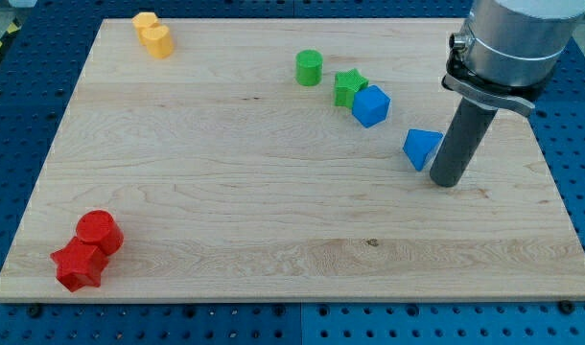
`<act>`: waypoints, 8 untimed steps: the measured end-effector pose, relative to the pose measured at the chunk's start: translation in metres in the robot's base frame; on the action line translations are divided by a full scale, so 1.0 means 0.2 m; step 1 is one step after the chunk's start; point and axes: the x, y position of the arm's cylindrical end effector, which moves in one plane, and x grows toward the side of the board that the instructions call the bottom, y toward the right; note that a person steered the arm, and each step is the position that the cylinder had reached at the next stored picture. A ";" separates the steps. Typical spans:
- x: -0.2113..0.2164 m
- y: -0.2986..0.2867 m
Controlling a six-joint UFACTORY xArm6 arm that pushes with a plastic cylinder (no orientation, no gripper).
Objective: Push the blue triangle into the green blocks
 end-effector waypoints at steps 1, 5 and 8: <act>-0.01 0.12; -0.19 -0.17; -0.29 -0.33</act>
